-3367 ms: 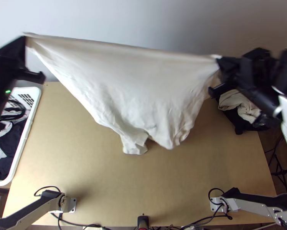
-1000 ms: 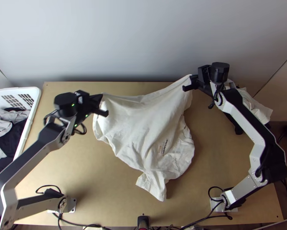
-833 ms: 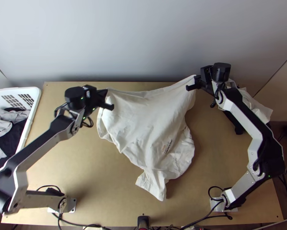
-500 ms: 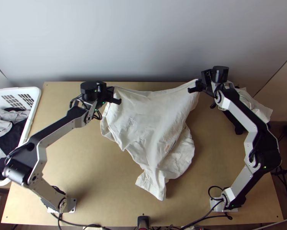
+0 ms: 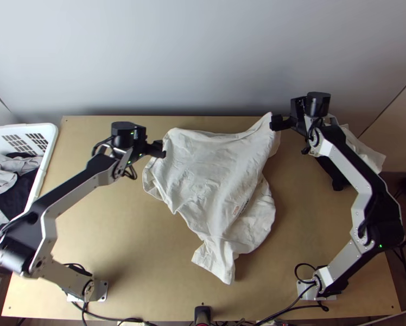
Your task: Fold the t-shirt
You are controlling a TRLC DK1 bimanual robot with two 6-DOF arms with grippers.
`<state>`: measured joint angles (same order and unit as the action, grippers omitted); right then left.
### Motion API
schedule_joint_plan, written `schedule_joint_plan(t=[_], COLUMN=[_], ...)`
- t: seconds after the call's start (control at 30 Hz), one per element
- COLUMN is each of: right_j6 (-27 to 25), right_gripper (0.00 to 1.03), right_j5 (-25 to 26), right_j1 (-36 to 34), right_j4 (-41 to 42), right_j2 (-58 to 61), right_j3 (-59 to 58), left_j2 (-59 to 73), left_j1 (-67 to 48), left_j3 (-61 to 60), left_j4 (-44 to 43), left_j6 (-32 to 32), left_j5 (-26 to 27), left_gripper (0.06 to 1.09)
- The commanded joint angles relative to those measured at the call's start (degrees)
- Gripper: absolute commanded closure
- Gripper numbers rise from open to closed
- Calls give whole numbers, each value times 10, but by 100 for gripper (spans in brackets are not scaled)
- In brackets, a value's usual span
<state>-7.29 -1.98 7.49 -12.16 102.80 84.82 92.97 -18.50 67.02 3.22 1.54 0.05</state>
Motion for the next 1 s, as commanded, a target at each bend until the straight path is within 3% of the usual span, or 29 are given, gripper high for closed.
schedule_joint_plan(t=[0.0, 0.43, 0.7, 0.97], right_j6=[10, 57, 47, 41], right_gripper=[4, 4, 4, 4], right_j5=[29, 67, 11, -17], right_j1=[16, 69, 102, 160], right_j4=[-66, -247, -315, -404], right_j2=[-54, -159, -258, -314], right_j3=[-4, -11, -98, -101], left_j2=[-120, -164, -109, -50], left_j1=[22, 27, 17, 3], left_j3=[-73, -109, -121, -112], left_j4=[110, 267, 266, 242], left_j6=[-13, 2, 10, 16], left_j5=[33, 45, 46, 46], left_gripper=[27, 27, 29, 34])
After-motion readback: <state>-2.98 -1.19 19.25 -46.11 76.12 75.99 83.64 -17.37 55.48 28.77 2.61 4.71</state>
